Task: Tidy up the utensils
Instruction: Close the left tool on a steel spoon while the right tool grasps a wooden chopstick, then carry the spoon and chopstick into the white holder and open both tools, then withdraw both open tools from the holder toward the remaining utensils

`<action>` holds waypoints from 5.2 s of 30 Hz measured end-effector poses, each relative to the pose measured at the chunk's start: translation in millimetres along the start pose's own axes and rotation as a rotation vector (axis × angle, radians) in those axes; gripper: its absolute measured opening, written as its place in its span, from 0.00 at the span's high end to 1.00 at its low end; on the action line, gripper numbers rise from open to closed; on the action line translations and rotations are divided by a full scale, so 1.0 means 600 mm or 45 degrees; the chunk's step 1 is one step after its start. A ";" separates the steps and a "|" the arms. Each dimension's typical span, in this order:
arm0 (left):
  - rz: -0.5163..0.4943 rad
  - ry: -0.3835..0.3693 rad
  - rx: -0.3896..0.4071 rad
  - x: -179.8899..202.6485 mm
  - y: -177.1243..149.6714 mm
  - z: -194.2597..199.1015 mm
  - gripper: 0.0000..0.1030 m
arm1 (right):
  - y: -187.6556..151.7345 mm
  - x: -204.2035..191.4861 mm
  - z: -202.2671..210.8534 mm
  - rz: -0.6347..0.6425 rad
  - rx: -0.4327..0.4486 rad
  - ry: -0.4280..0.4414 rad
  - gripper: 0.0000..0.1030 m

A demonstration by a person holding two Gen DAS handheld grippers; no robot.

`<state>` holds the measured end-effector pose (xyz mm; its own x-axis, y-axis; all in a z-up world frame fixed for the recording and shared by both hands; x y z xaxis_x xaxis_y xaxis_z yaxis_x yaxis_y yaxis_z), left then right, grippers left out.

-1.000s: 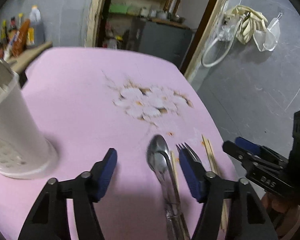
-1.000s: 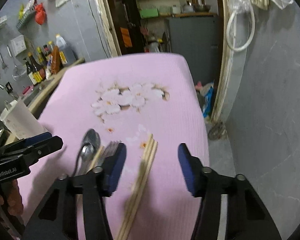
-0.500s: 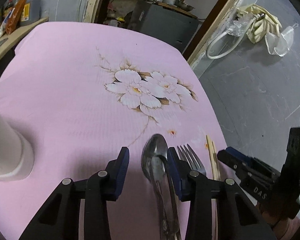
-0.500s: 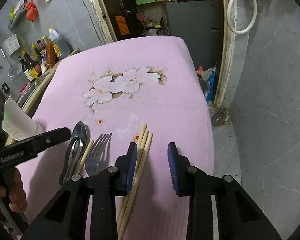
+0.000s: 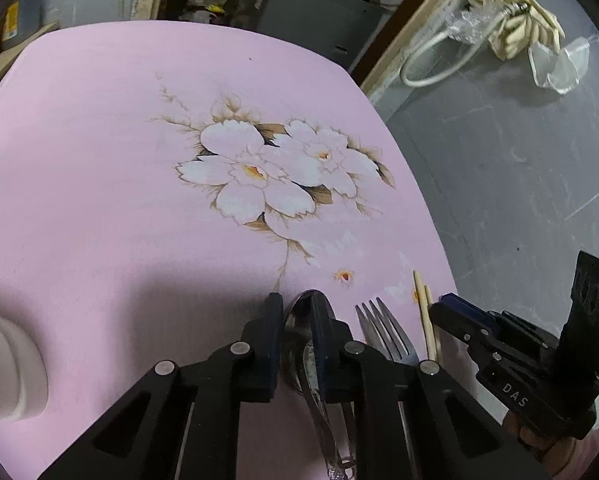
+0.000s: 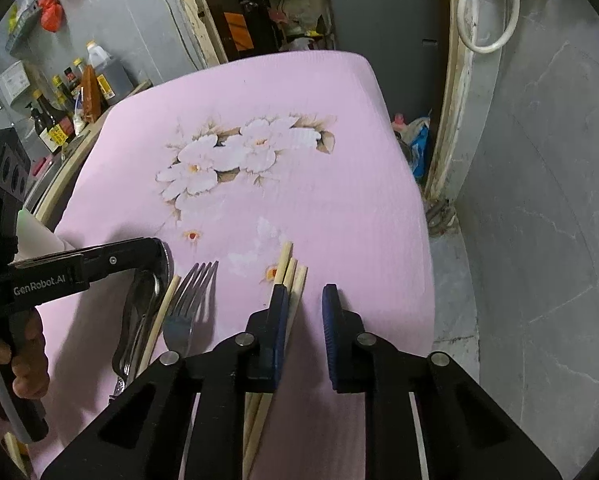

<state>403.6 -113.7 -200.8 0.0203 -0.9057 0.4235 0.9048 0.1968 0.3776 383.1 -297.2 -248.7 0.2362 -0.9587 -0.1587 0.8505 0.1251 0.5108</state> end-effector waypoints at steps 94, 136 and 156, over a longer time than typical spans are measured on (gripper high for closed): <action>-0.145 0.721 0.945 -0.310 0.054 0.560 0.97 | 0.225 -0.514 0.178 0.155 1.118 0.241 0.96; -0.076 0.238 0.659 -0.292 -0.004 0.492 0.93 | 0.121 -0.442 0.211 0.109 0.852 0.241 0.64; -0.115 0.067 0.885 -0.159 -0.020 0.512 0.37 | 0.077 -0.303 0.354 0.085 0.925 0.005 0.15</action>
<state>260.0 86.0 7.2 -0.0057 -0.9432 0.3323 0.4229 0.2989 0.8555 279.6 -171.6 -17.2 0.2793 -0.9539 -0.1099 0.3082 -0.0194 0.9511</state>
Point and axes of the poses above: each gripper's, at about its wrist camera, not at the fingertips, and z roughly against the way its jaws point, x to its right, y to its top, the point moved 5 cm from there along -z, roughly the way its jaws point, and after that the axes turned 6 degrees about z, right-handed, at the moved point
